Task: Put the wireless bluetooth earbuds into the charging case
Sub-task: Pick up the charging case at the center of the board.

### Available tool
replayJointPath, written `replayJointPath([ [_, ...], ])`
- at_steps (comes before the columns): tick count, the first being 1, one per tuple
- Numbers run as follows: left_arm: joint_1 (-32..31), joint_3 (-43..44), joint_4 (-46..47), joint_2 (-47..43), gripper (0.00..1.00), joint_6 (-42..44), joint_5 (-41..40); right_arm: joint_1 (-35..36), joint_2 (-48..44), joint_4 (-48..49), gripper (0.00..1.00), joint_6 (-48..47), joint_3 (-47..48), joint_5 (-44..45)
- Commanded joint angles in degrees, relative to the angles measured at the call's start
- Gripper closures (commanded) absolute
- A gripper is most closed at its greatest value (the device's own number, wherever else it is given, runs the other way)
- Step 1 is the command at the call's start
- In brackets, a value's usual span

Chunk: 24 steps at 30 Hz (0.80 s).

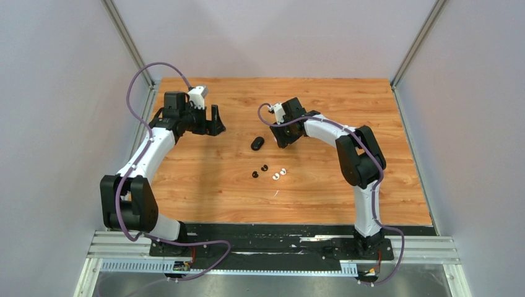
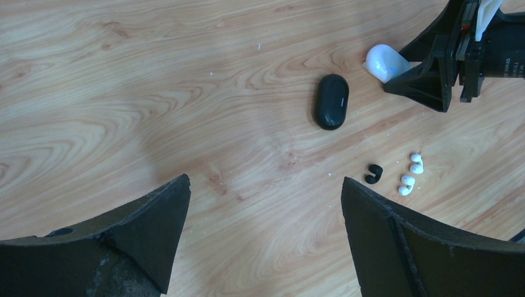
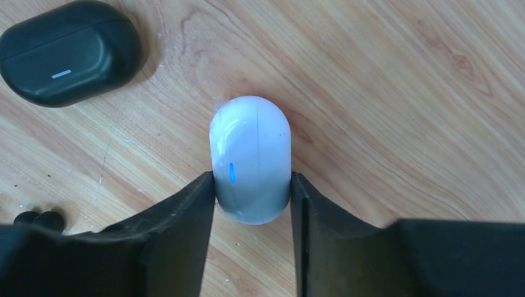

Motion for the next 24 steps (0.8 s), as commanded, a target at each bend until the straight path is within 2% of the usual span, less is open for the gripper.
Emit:
replayJointPath([
  [1, 0.1, 1.0, 2.7, 1.1, 0.04, -1.0, 1.5, 0.2, 0.5, 0.4, 0.64, -2.1, 1.5, -0.9],
  [3, 0.0, 1.4, 3.3, 1.8, 0.04, -1.1, 3.3, 0.2, 0.2, -0.3, 0.75, -4.5, 1.9, -2.0],
  [6, 0.0, 2.6, 4.9, 3.3, 0.04, -1.3, 7.9, 0.2, -3.2, -0.5, 0.84, -12.1, 0.8, -3.6],
  [9, -0.6, 4.7, 7.0, 4.9, 0.02, -0.7, 16.0, 0.0, -11.1, 9.3, 0.89, -23.1, -7.8, -3.5],
  [12, -2.5, 7.3, 8.8, 6.5, 0.01, 0.9, 22.7, -1.2, -20.4, 20.0, 0.9, -31.1, -16.8, -9.0],
  [15, -4.5, 8.1, 14.3, 7.1, 0.03, 0.0, 26.0, -1.8, -26.4, 26.1, 0.9, -32.1, -20.6, -14.3],
  [17, -5.8, 8.3, 18.6, 7.8, 0.05, -1.7, 28.2, -1.7, -28.3, 29.2, 0.9, -29.6, -19.9, -16.3],
  [21, -8.4, 9.6, 29.0, 9.6, 0.16, -8.0, 31.0, -0.6, -29.1, 32.7, 0.89, -25.0, -16.7, -16.7],
  [24, -10.3, 11.5, 32.5, 11.5, 0.17, -11.5, 31.6, 0.8, -29.0, 35.0, 0.88, -24.3, -15.4, -15.4],
])
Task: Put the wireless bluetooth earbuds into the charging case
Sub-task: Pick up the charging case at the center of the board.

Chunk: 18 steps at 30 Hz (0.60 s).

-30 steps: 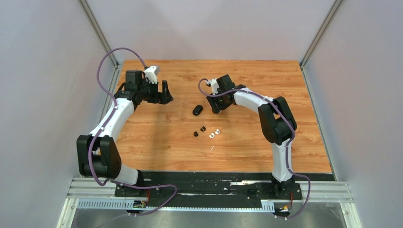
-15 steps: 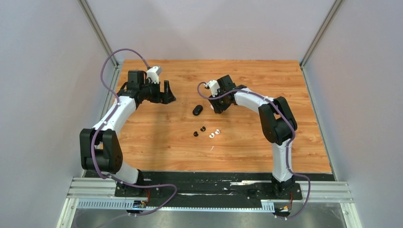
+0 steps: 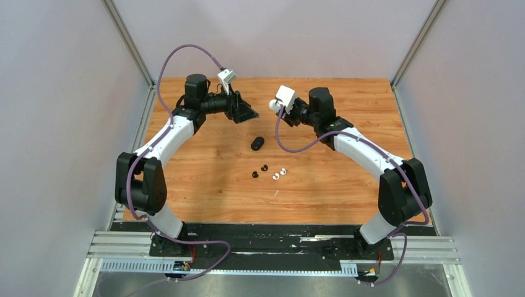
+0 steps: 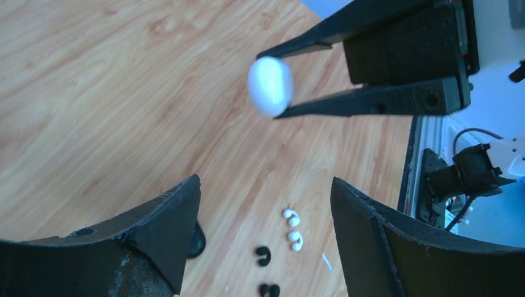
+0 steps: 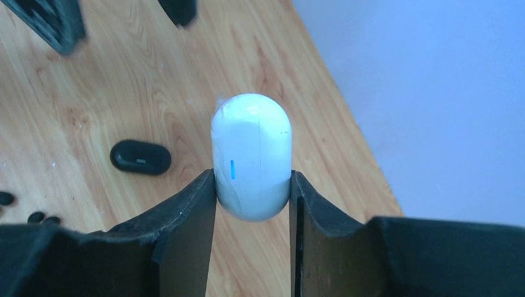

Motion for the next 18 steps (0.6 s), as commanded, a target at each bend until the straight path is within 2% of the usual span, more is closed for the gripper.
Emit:
replayJointPath([
  [1, -2.0, 4.6, 10.7, 2.4, 0.18, -6.1, 4.2, 2.3, -0.7, 7.4, 0.88, 1.7, 2.9, -1.7],
  [7, -3.4, 7.2, 12.6, 4.7, 0.22, -7.9, 3.4, 3.5, -0.7, 9.2, 0.87, 1.7, 3.4, -1.8],
  [18, -3.6, 8.3, 13.3, 6.3, 0.46, -8.8, 4.5, 4.0, -0.7, 10.8, 0.87, 1.4, 3.2, -1.6],
])
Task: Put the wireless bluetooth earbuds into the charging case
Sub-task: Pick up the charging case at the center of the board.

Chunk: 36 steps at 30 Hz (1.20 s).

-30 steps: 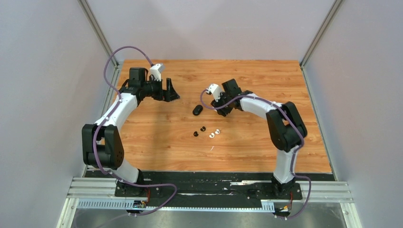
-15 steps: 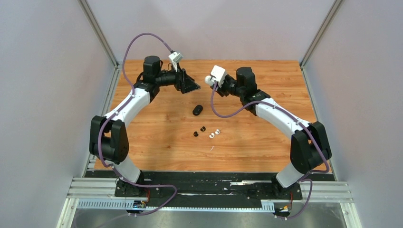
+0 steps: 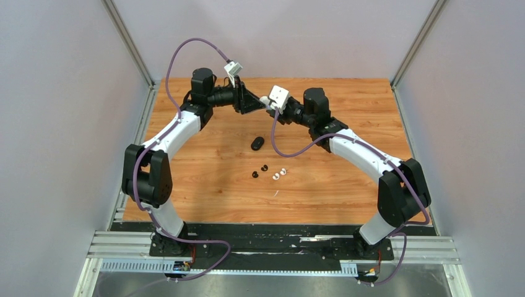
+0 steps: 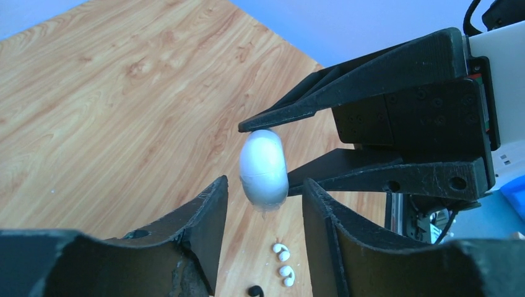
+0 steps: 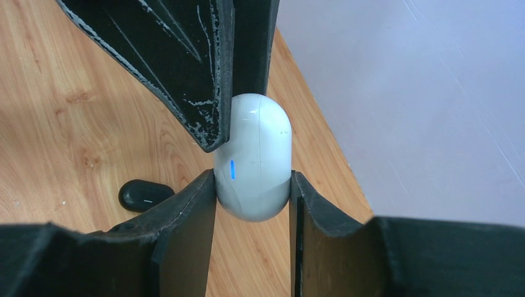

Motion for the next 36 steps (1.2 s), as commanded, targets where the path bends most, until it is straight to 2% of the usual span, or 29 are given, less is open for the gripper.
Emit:
replayJointPath([
  [1, -0.3, 2.9, 2.1, 0.6, 0.48, -0.4, 2.0, 0.4, -0.7, 3.8, 0.87, 0.5, 2.2, -1.0],
  [10, -0.9, 6.3, 0.3, 3.5, 0.53, -0.2, 4.2, 0.7, -0.8, 4.6, 0.87, 0.1, 1.9, -1.2],
  [18, -1.2, 7.0, 0.0, 4.2, 0.74, 0.4, 5.9, 0.7, -0.8, 4.9, 0.87, 0.6, 1.6, -0.1],
  [19, -1.2, 7.1, 0.1, 4.2, 0.77, 0.5, 6.1, 0.7, -0.8, 4.9, 0.84, 0.9, 1.7, 0.0],
  [20, -1.1, 7.1, 0.2, 4.3, 0.85, 0.5, 6.6, 0.7, -0.7, 4.6, 0.77, 1.4, 1.8, 0.3],
  [21, -1.1, 7.2, 0.2, 4.4, 0.88, 0.7, 7.0, 0.7, -0.4, 3.8, 0.62, 2.1, 2.5, 0.9],
  [22, -1.2, 7.3, 0.2, 4.4, 0.96, 1.0, 7.6, 0.5, 0.0, 2.0, 0.4, 3.0, 3.5, 1.1],
  [23, -1.2, 7.6, 0.0, 4.3, 0.98, 2.0, 8.1, 0.1, 0.4, -1.1, 0.27, 4.1, 5.2, 1.1],
  [25, -1.2, 8.3, -3.4, 4.0, 1.0, 5.1, 8.4, -1.9, 1.2, -9.7, 0.12, 7.7, 9.6, -1.8],
  [26, -1.2, 8.8, -4.7, 3.8, 1.0, 6.4, 8.7, -3.5, 1.6, -13.5, 0.08, 9.9, 11.7, -4.8],
  [30, -1.2, 9.5, -16.3, 1.6, 1.0, 19.7, 8.7, -10.5, 3.7, -28.3, 0.06, 15.5, 21.5, -20.4],
  [33, -1.2, 8.1, -20.3, -1.8, 1.0, 32.2, 8.6, -14.6, 5.3, -36.1, 0.08, 14.6, 26.0, -35.3],
  [36, -1.5, 5.3, -21.3, -5.7, 1.0, 41.9, 8.5, -15.1, 5.3, -38.2, 0.1, 10.7, 25.6, -41.6],
])
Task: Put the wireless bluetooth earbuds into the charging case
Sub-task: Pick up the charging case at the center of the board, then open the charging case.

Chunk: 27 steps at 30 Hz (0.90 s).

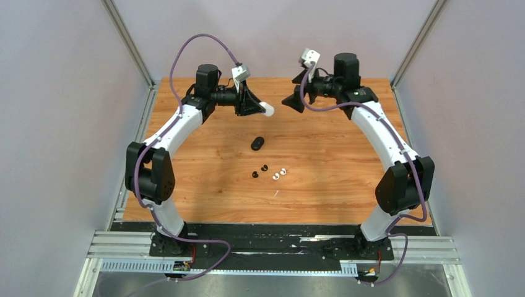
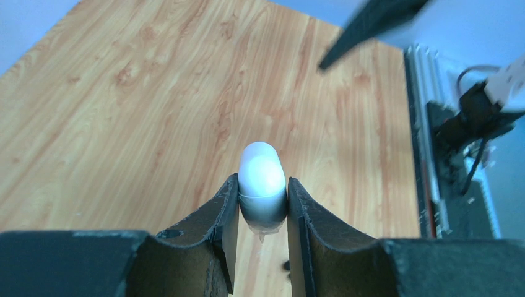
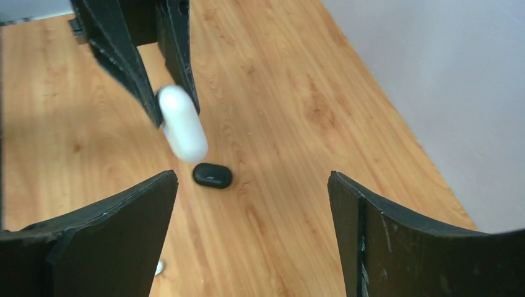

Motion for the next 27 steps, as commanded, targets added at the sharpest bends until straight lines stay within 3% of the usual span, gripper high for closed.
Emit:
replayJointPath([
  [1, -0.7, -2.0, -5.0, -8.2, 1.0, 19.8, 1.4, -0.2, 0.5, -10.2, 0.11, -4.0, 1.2, -19.0],
  [6, -2.0, -4.3, -5.2, -11.6, 1.0, 27.0, 1.4, 2.3, 2.1, -10.3, 0.15, -9.0, 1.3, -19.1],
  [12, -2.9, -3.9, -6.6, -11.3, 1.0, 28.4, 0.8, 4.5, 5.9, -10.2, 0.19, -10.6, 5.2, -18.0],
  [17, -3.4, -1.9, -9.9, -10.6, 1.0, 31.2, 0.6, 5.2, 8.3, -8.3, 0.28, -7.9, 7.6, -17.5],
  [27, -3.6, -0.9, -12.3, -9.8, 0.98, 33.2, -0.6, 5.1, 7.1, -7.7, 0.72, -7.4, 7.1, -16.5],
])
